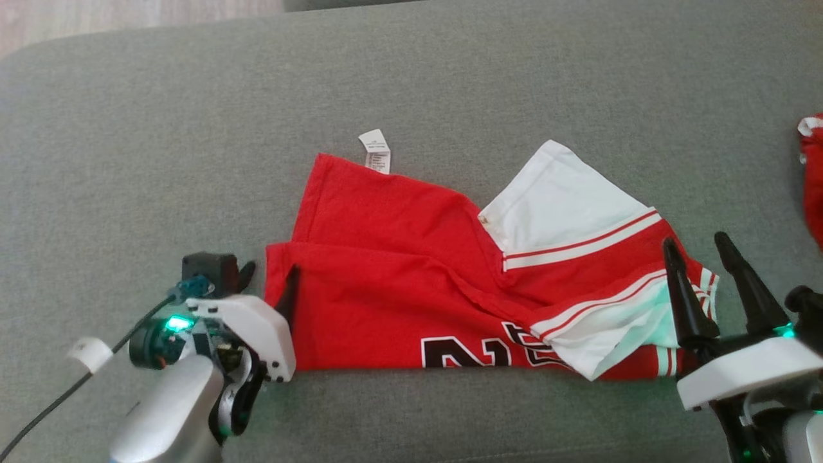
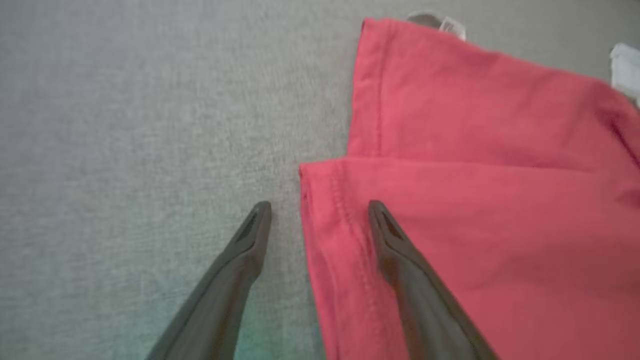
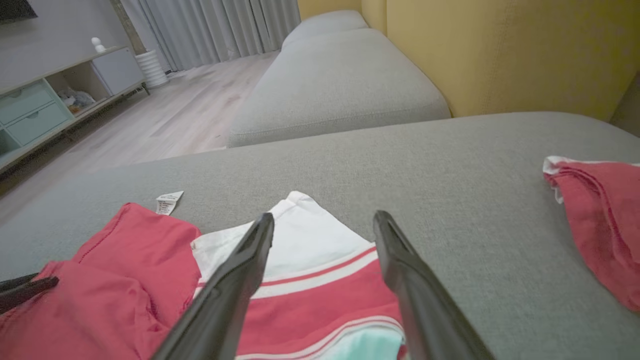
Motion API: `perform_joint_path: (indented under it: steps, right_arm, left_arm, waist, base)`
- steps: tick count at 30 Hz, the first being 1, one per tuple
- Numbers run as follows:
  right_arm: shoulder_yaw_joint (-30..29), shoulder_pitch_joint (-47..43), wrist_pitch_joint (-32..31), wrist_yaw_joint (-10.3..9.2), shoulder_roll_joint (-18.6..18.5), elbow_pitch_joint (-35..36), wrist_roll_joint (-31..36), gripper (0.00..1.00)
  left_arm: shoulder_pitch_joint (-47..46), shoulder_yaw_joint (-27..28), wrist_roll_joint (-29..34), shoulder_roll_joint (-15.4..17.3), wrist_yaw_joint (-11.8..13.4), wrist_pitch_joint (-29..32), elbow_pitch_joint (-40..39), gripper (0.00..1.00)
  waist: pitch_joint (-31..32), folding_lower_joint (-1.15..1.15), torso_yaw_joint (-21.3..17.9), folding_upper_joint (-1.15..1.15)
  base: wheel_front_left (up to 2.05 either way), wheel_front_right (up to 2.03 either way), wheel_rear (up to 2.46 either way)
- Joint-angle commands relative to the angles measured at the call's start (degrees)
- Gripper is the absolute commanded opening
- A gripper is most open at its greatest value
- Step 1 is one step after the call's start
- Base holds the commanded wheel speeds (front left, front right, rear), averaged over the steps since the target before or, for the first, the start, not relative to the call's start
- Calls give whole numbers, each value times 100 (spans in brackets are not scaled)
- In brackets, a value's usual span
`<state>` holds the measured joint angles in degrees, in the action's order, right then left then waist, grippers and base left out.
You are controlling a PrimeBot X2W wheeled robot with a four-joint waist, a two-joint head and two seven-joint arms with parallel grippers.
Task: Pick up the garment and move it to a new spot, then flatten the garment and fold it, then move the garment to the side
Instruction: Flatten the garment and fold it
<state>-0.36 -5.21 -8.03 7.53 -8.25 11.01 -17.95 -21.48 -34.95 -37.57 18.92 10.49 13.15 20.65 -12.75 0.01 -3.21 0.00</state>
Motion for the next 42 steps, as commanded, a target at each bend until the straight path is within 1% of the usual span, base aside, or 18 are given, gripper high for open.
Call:
perform_joint_path:
  steps: [1,2,3,4,5,7,9,13,17,24,30,31,32,37,42]
  right_arm:
    - [97,209,-6,-4,-68,126,-65,100]
    - [79,212,-14,-4,-69,90,-71,100]
    - [56,213,-22,-4,-67,55,-84,100]
    - [31,212,-29,-4,-69,23,-93,100]
    - [1,205,-42,-4,-72,-13,-100,100]
    - [-65,177,-101,-4,-80,-99,-107,100]
    - [-129,118,-204,-4,-100,-204,-128,100]
    - [-179,-135,-707,-4,-144,-488,-200,100]
    - [-52,-296,-1108,-4,-212,-604,-355,100]
    - [124,-203,-1269,-4,-195,-726,-523,100]
    - [225,-121,-1565,-4,-207,-940,-624,99]
    - [227,-108,-1570,-4,-207,-941,-630,15]
    - [226,-98,-1575,-4,-204,-929,-640,0]
    - [100,-8,-1381,-4,-286,-703,-485,0]
    - [-195,112,-1205,-4,-370,-296,-302,0]
  left_arm:
    - [-285,198,-71,103,-68,111,75,100]
    - [-307,190,-113,93,-120,157,161,100]
    - [-320,175,-147,85,-168,205,230,86]
    - [-331,157,-168,82,-211,238,275,38]
    - [-340,139,-180,87,-254,257,308,0]
    - [-347,99,-167,113,-303,272,346,0]
    - [-354,77,-113,140,-296,208,330,0]
    - [-318,83,-36,199,-225,66,250,0]
    - [-253,99,-11,262,-147,12,98,0]
    - [-182,88,13,325,-55,16,-91,0]
    - [-171,76,9,327,-12,5,-188,0]
    - [-168,77,10,329,-7,-9,-198,0]
    - [-165,84,13,330,-3,-43,-213,0]
    - [-125,186,107,359,82,-477,-428,0]
    - [-6,378,225,477,272,-962,-968,0]
  waist:
    - [-48,-1,-61,0]
    - [-57,-1,-74,0]
    - [-63,-1,-83,0]
    - [-67,-1,-88,0]
    - [-66,-1,-91,0]
    - [-52,-1,-90,0]
    - [-32,-1,-76,0]
    - [8,-1,-47,0]
    - [-11,-1,-47,0]
    - [-72,-1,-20,0]
    - [-107,-1,27,0]
    - [-108,-1,31,0]
    - [-111,-1,32,0]
    - [-87,-1,8,0]
    - [33,-1,-10,0]
  base:
    - [0,0,0]
    - [0,0,0]
    - [0,0,0]
    - [0,0,0]
    - [0,0,0]
    - [0,0,0]
    - [0,0,0]
    - [0,0,0]
    - [0,0,0]
    - [0,0,0]
    - [0,0,0]
    - [0,0,0]
    - [0,0,0]
    - [0,0,0]
    - [0,0,0]
